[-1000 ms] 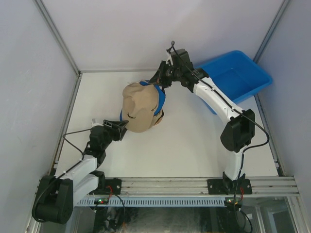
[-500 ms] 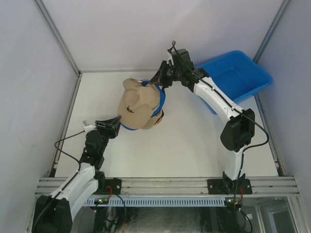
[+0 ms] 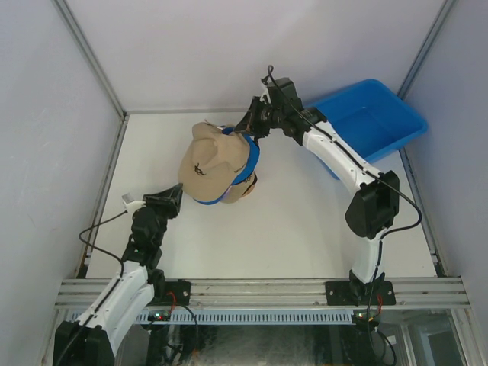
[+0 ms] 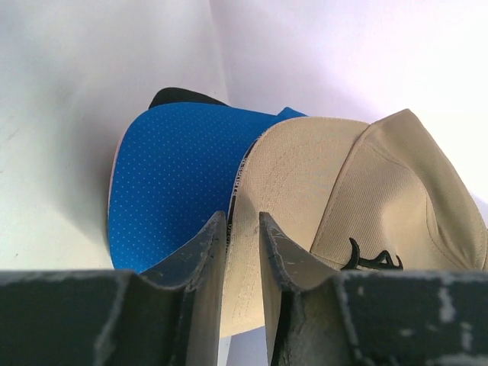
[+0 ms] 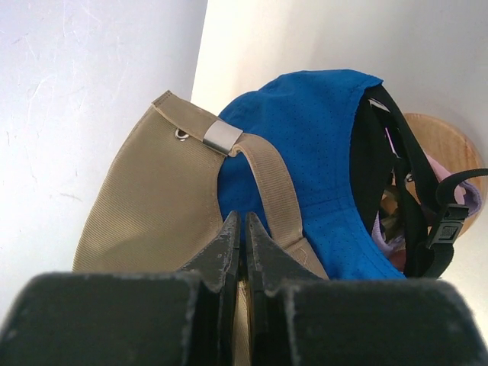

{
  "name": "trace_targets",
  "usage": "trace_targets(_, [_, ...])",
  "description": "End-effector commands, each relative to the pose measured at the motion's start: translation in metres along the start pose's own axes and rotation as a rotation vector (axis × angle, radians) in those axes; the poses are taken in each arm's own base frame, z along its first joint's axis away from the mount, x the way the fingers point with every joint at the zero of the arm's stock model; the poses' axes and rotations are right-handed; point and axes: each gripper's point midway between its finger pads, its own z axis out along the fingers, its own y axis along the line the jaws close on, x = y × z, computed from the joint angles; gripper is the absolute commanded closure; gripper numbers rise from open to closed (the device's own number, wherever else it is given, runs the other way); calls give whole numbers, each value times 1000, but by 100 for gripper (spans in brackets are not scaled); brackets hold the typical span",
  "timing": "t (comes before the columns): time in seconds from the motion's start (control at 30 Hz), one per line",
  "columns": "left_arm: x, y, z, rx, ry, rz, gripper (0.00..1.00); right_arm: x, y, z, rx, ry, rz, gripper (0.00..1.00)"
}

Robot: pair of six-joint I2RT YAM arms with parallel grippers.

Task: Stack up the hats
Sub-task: Stack the hat on the hat.

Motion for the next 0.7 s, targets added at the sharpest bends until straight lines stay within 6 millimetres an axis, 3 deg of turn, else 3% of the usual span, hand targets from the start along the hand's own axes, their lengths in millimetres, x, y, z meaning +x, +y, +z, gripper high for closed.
trace_targets(0.0, [-10,-28,0,60,-53,-36,74,-6,14,-13,-22,-42,-50,100])
trace_targets(0.47, [-29,-27,6,-30,-159,-51,76,-6,-1,-30,30,-76,-90,100])
trace_targets(0.67, [-24,-25,14,-52,-135,-42,75,-8,-9,-33,53,-87,-97,100])
